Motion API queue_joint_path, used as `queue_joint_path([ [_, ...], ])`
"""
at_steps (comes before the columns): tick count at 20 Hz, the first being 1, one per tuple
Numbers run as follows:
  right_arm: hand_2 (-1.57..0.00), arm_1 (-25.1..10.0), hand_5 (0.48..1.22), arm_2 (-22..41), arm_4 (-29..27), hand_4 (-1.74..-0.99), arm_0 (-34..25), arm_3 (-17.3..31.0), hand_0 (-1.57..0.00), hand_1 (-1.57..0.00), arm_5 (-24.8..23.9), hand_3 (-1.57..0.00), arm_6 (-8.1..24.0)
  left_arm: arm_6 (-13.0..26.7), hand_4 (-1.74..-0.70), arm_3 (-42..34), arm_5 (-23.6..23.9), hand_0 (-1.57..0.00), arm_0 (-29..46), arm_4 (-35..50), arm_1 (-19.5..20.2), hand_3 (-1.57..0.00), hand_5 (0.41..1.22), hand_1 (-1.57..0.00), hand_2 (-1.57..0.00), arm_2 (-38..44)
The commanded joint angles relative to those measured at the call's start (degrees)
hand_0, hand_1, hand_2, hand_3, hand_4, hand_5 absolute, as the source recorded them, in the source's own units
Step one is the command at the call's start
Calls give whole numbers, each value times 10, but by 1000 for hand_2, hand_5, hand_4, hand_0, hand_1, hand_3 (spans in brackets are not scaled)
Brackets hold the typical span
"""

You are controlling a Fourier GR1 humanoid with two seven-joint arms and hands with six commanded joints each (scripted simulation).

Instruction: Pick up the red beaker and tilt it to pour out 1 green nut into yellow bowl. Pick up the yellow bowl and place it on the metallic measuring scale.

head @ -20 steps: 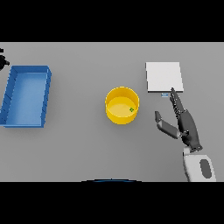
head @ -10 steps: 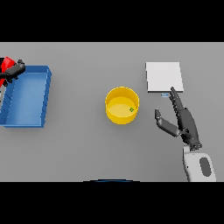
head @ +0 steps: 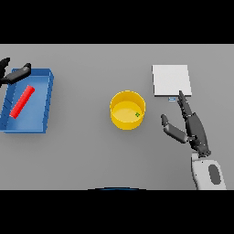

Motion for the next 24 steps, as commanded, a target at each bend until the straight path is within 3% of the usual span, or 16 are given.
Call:
queue_joint_path([
  [1,1,0,717,0,2,-1305,0,0,1,1,-1,1,-1,0,-760,1,0,-131,-1,-4,1,-61,655,-111,-99,-4],
  [5,1,-1,704,5,4,-1277,0,-9,1,1,1,1,11,-16,-730,-5,36,-53,12,-20,-4,-25,661,-45,-40,-9],
  [8,1,-18,662,29,71,-1222,-23,-14,1,1,-20,1,48,-25,-718,-7,47,-27,9,-19,-9,-12,675,-22,-20,-4],
  [10,1,-41,672,41,67,-1167,-55,-8,-13,1,18,1,24,-29,-720,-5,52,-17,5,-18,-13,-7,685,-14,-12,-1],
  [12,1,-65,683,56,73,-1202,-92,4,-8,1,57,1,10,-32,-726,-10,53,-10,3,-16,-13,-4,700,-9,-8,0],
  [15,1,-109,656,100,138,-1260,-143,25,-3,1,90,1,15,-33,-739,-12,55,-5,7,-14,-10,-2,709,-4,-3,0],
  [18,1,-144,627,147,205,-1234,-189,40,-1,1,112,1,8,-42,-746,-21,58,-2,12,-9,-7,0,709,-2,-1,5],
  [24,1,-168,625,220,269,-1231,-269,81,0,1,168,1,-23,-55,-755,-5,57,0,13,-4,-17,1,716,0,0,8],
])
